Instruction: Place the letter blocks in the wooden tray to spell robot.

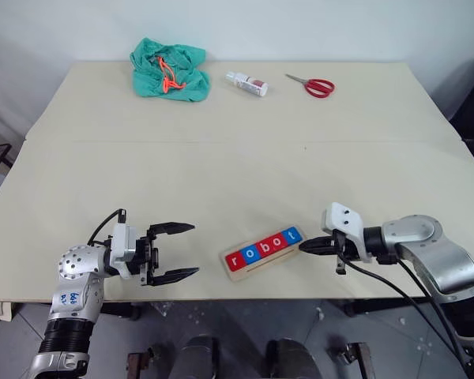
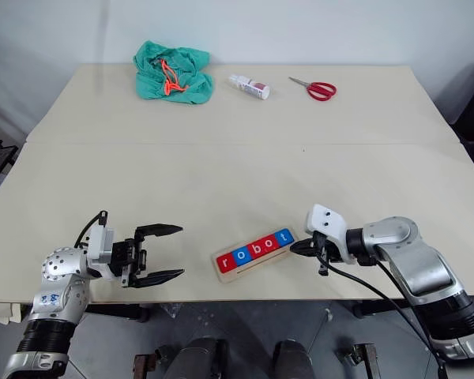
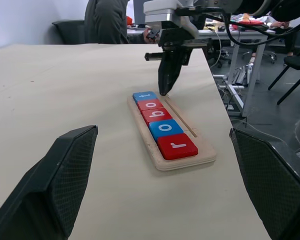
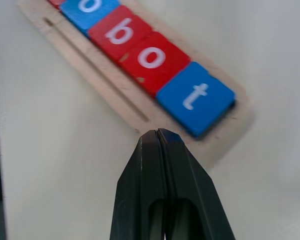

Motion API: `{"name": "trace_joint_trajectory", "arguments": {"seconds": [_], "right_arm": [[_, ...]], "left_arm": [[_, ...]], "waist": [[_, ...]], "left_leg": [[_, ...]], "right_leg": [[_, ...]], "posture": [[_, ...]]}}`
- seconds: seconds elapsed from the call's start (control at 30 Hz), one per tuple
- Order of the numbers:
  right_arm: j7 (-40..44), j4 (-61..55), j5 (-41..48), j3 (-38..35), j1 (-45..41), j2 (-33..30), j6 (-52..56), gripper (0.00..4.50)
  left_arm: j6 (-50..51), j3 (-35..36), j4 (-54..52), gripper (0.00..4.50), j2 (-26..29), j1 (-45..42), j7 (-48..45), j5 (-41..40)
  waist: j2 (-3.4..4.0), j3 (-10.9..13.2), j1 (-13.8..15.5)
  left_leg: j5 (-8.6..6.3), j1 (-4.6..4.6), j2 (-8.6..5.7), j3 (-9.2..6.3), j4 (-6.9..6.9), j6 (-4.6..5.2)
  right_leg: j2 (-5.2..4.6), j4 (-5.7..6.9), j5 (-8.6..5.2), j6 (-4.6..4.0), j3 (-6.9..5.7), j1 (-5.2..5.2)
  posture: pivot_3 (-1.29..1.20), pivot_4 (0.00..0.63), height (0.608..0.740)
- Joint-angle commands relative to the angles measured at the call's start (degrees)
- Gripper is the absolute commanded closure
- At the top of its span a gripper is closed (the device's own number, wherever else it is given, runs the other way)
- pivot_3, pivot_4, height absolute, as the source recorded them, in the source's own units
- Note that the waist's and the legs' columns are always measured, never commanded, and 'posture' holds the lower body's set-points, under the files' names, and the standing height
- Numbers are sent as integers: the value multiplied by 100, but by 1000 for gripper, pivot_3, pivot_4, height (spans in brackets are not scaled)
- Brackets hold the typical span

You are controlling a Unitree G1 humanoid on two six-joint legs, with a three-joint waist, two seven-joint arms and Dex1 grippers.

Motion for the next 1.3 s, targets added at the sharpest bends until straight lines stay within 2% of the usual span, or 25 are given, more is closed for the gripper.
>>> {"name": "trace_joint_trajectory", "arguments": {"seconds": [0.03,0.23,0.43,0.63,0.87,1.07,1.3], "right_arm": [[38,-289,62,-25,197,-126,134,4477],[-18,-507,107,-97,268,-117,266,4477],[-229,-471,282,-382,-84,12,384,4477],[-350,-48,159,-330,-241,117,116,4477],[-839,1403,-259,-310,-1066,877,-744,4477],[-652,2096,-510,-84,-1338,1111,-1205,4477],[-316,2058,-572,135,-1175,1091,-1222,4477]], "left_arm": [[-57,25,-107,0,-2,50,14,-22],[-64,22,-58,0,-7,2,-3,-23],[-57,29,-34,0,1,-22,-13,-28],[-44,24,-82,0,-3,25,-2,-33],[-18,27,-164,0,7,75,35,-47],[-20,34,-217,0,20,130,51,-53],[-39,41,-244,0,14,163,73,-59]], "waist": [[0,0,0],[0,0,-3],[0,0,-2],[0,0,3],[-1,1,-30],[-1,1,-13],[-1,1,-29]], "left_leg": [[0,0,0,1,0,0],[0,0,0,1,0,0],[0,-1,0,1,1,0],[0,-1,-1,0,0,0],[1,-1,3,9,-1,-1],[1,-3,-1,4,-5,-1],[1,-2,1,7,-6,-1]], "right_leg": [[0,0,0,0,0,0],[0,-1,0,0,1,0],[0,-1,0,0,1,-1],[-1,-1,0,0,0,-1],[2,3,0,0,3,-10],[0,4,0,0,0,-11],[1,4,0,0,1,-12]], "posture": [[0,150,740],[0,150,740],[0,150,740],[0,150,740],[0,150,740],[0,150,740],[0,150,740]]}}
